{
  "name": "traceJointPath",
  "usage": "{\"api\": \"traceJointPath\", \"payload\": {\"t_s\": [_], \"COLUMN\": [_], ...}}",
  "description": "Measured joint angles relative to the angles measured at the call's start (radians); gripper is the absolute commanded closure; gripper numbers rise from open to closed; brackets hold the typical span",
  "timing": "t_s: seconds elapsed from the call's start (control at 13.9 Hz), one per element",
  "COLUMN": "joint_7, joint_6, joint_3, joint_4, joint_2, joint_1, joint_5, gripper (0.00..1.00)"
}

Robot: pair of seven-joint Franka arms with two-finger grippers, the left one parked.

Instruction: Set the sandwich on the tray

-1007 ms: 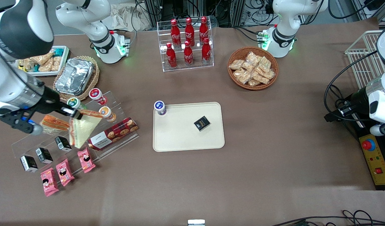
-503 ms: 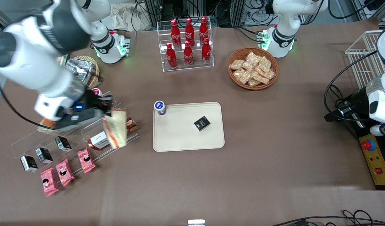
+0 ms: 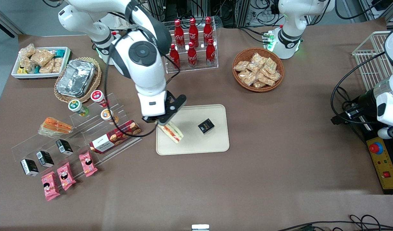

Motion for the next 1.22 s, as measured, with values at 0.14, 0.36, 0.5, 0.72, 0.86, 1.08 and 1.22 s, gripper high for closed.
{"api": "traceJointPath", "payload": {"t_s": [0.14, 0.36, 0.5, 0.72, 0.86, 1.08, 1.22], "joint_7": [-0.098, -0.189, -0.255, -0.291, -0.292, -0.292, -0.289], "joint_6": [0.082, 0.242, 0.354, 0.44, 0.449, 0.449, 0.449], "joint_3": [-0.005, -0.006, -0.006, -0.004, -0.002, -0.002, -0.002], "joint_4": [-0.014, -0.067, -0.114, -0.16, -0.165, -0.165, -0.165], "joint_2": [0.042, 0.123, 0.173, 0.219, 0.225, 0.225, 0.225], "joint_1": [-0.007, -0.014, -0.013, -0.007, -0.003, 0.009, 0.012], "joint_5": [0.0, 0.0, 0.0, 0.0, 0.0, 0.0, 0.016], "gripper": [0.94, 0.94, 0.94, 0.93, 0.73, 0.0, 0.0]}}
